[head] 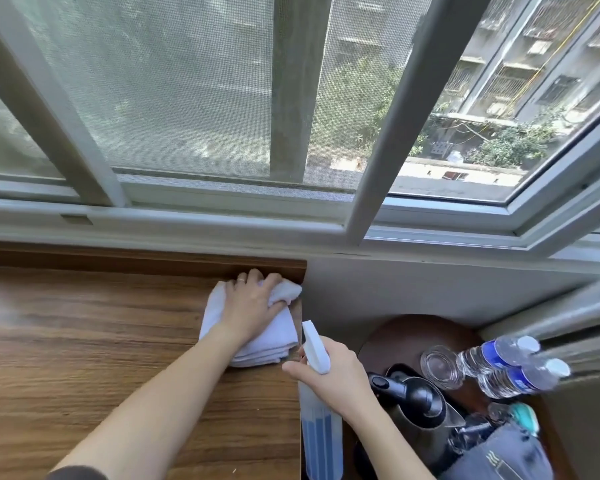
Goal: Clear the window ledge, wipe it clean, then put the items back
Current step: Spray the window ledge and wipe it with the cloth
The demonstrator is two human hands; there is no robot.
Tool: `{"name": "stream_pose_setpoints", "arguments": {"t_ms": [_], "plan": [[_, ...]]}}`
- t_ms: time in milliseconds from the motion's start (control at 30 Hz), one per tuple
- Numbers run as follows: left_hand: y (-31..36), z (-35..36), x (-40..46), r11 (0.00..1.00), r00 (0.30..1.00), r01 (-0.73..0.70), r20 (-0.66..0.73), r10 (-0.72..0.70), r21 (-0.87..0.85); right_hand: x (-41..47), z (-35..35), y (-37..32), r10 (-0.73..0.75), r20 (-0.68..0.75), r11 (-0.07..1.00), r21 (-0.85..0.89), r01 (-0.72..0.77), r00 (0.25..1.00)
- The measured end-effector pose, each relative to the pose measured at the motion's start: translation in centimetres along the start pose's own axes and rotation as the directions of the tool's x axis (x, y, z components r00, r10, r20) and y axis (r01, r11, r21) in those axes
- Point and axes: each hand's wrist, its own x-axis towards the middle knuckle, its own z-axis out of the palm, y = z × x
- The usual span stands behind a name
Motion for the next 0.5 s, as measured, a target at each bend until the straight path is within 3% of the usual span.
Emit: {"name": "stream_pose_setpoints", "arguments": {"t_ms": [267, 500], "plan": [[1.1, -0.6, -0.3, 0.998, 0.994, 0.064, 0.085, -0.064, 0.0, -0.2, -0.7, 0.2, 0.009, -0.04, 1.0, -0.009, -0.009, 0.999], [3.0, -1.1, -6.5, 0.993, 0.994, -0.089, 0.058, 0.093, -0.073, -0.8, -1.1, 0.2, 0.051, -0.075, 0.999, 0.015, -0.05, 0.996]]}}
